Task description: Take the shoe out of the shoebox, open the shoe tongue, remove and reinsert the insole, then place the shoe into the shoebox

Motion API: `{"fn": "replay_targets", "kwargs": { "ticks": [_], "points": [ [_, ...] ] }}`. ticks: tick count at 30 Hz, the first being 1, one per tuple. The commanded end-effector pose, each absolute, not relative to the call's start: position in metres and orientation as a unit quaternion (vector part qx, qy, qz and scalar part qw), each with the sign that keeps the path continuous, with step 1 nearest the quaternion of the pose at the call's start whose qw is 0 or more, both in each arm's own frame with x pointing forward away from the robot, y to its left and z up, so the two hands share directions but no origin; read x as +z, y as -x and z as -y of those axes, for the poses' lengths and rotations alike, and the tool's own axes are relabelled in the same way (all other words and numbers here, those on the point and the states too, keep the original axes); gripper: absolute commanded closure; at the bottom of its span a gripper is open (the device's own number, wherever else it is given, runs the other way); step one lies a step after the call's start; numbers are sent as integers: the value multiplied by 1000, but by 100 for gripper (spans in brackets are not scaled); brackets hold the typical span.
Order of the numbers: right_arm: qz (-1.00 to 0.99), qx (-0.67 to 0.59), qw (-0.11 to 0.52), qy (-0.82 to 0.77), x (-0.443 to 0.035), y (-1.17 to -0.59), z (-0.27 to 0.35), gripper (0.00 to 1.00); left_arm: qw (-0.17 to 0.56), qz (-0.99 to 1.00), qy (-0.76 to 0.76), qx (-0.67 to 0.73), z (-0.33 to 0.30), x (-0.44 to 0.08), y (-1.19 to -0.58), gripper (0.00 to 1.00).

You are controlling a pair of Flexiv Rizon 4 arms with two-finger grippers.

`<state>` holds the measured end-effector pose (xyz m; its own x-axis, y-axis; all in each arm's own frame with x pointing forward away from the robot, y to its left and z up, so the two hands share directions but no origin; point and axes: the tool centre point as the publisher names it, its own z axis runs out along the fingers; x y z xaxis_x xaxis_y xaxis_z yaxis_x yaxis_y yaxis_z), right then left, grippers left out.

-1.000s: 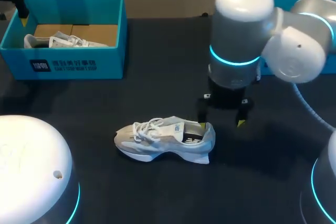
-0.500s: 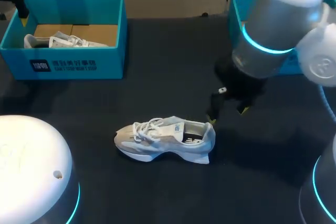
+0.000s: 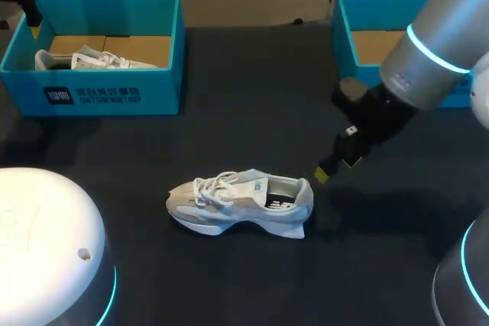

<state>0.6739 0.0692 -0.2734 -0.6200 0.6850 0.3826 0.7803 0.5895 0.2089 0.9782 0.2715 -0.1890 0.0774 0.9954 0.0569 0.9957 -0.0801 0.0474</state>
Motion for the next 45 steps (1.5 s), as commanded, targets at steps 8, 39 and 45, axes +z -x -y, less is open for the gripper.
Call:
{"fn": "replay_targets", "kwargs": {
  "ticks": [8, 39, 45],
  "points": [
    [890, -317, 80, 318, -278, -678, -37, 0, 2, 678, 734, -39, -271, -188, -976, 0],
    [891, -385, -64, 231, -344, -687, -11, 0, 2, 678, 734, -39, -271, -188, -976, 0],
    [882, -429, -83, 177, -358, -686, -5, 0, 2, 678, 734, -39, -271, -188, -976, 0]
  ]
}}
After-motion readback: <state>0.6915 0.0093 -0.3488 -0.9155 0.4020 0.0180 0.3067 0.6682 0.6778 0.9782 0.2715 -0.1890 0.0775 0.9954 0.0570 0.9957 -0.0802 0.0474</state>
